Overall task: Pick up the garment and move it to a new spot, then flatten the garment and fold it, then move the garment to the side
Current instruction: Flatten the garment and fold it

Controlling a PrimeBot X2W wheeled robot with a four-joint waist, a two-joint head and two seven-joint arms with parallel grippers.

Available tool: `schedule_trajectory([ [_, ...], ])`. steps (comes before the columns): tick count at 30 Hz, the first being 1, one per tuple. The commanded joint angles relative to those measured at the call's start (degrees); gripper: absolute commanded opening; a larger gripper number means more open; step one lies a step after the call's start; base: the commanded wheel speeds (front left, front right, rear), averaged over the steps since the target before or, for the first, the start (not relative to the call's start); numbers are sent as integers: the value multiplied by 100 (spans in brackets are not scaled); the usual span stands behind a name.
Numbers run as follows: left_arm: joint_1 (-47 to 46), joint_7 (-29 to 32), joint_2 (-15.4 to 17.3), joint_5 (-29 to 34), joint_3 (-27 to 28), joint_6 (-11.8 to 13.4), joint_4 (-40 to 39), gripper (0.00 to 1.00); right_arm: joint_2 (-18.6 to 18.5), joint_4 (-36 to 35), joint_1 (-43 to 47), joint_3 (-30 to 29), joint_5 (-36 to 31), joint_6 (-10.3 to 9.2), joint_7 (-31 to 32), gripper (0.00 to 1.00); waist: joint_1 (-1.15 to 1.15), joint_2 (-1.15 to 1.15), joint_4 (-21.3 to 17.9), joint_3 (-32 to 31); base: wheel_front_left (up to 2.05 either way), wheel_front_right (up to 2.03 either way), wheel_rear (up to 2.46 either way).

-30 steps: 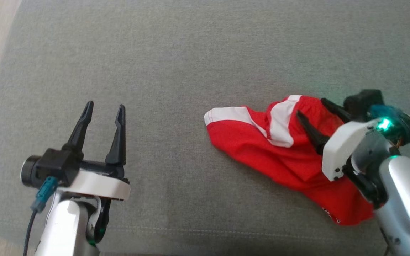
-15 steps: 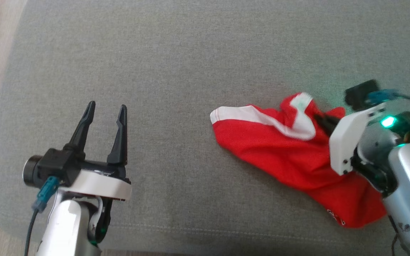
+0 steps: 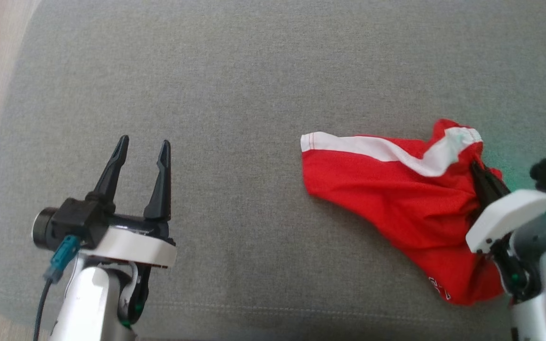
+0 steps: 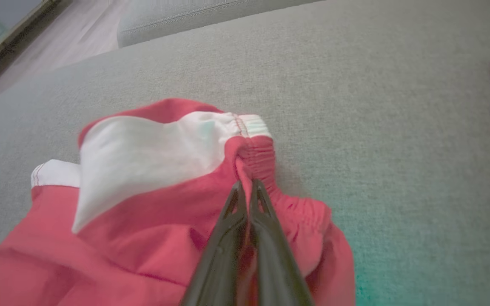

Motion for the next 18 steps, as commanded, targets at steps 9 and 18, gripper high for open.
schedule_trajectory([
  [9,-119,-34,36,59,249,-31,-158,100,373,-38,187,-452,-170,-4,-1545,100,0,0,20,-13,0,0,0],
  [18,10,-34,50,81,332,31,-186,100,384,-744,512,44,-544,-4,-2671,100,0,0,-60,-181,0,0,0],
])
